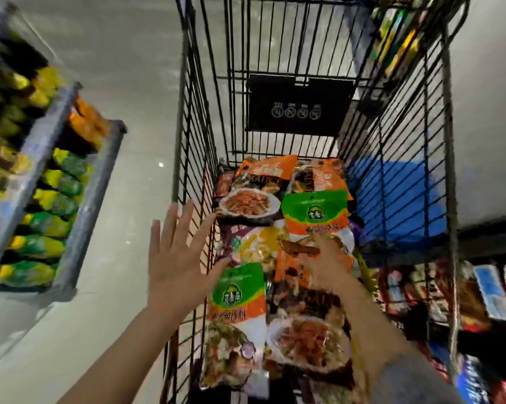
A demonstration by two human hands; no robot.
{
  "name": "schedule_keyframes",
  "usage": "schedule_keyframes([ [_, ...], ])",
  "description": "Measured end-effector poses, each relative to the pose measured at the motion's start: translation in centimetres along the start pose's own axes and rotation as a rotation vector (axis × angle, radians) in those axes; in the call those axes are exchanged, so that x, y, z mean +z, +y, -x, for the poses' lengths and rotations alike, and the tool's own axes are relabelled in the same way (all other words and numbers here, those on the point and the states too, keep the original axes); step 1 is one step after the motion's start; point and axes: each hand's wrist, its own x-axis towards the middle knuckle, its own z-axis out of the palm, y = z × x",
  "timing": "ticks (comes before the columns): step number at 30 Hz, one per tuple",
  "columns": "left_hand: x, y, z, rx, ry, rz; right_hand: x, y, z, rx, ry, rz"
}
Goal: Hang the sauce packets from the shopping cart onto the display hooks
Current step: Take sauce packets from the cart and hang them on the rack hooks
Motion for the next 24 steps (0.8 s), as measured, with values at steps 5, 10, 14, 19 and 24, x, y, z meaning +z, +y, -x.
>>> schedule_keyframes([
  [5, 0.3, -0.2, 0.0, -0.006, 0.028, 0.002, -2.0, 2.6, -1.8, -0.072, -0.03, 0.407],
  [10, 0.4, -0.3, 0.0, -0.008, 0.027, 0.037, -1.1, 3.3, -0.7, -0.104, -0.036, 0.503],
  [14, 0.0, 0.1, 0.0, -0.028, 0.013, 0.072, -1.2, 2.6, 0.2, -0.034, -0.114, 0.546],
  [19, -0.1, 0.2, 0.0, -0.04, 0.001, 0.075, -0.8, -2.7, -2.9, -0.106, 0.009, 0.33],
  [24, 0.0, 0.2, 0.0, -0.053, 0.009, 0.066, 1.6, -10.2, -8.0, 0.03, 0.076, -0.066],
])
